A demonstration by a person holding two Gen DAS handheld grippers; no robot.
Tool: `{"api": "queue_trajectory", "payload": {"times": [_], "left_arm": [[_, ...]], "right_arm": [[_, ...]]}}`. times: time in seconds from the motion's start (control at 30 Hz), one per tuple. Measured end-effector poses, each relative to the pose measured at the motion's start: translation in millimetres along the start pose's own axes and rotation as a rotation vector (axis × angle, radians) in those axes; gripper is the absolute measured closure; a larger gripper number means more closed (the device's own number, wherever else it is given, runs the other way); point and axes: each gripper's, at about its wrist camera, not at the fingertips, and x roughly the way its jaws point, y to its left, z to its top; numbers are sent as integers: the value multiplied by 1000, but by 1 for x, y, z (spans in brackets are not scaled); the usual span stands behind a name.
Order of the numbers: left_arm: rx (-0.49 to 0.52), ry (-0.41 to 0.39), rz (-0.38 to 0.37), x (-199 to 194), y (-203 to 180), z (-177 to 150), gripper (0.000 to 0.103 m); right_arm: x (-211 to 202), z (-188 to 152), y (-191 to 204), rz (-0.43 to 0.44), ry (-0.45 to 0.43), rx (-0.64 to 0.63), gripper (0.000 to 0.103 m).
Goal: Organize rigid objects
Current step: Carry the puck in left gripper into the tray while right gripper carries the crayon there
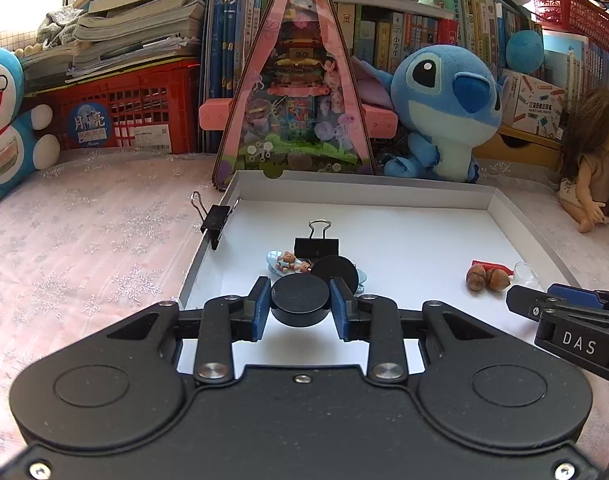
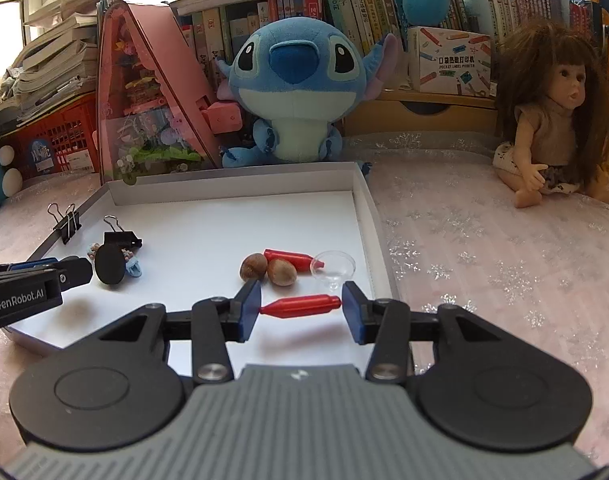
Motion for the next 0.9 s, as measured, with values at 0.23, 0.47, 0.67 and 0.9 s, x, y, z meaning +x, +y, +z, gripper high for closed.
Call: {"api": "queue_trajectory", "payload": {"times": [0.23,0.47,0.67,0.9], "left_arm": [[8,16,13,8,-3,-3,73],[8,32,24,16,-5,-4,73],[22,32,32,20,-7,-6,73],[24,31,34,21,-8,-6,73]], "right_arm": [[10,-2,3,4,23,-2,54],[14,-1,5,-1,25,-15,54],[15,-1,7,-13,26,-31,54],[17,-1,9,-20,30,-45,54]]}}
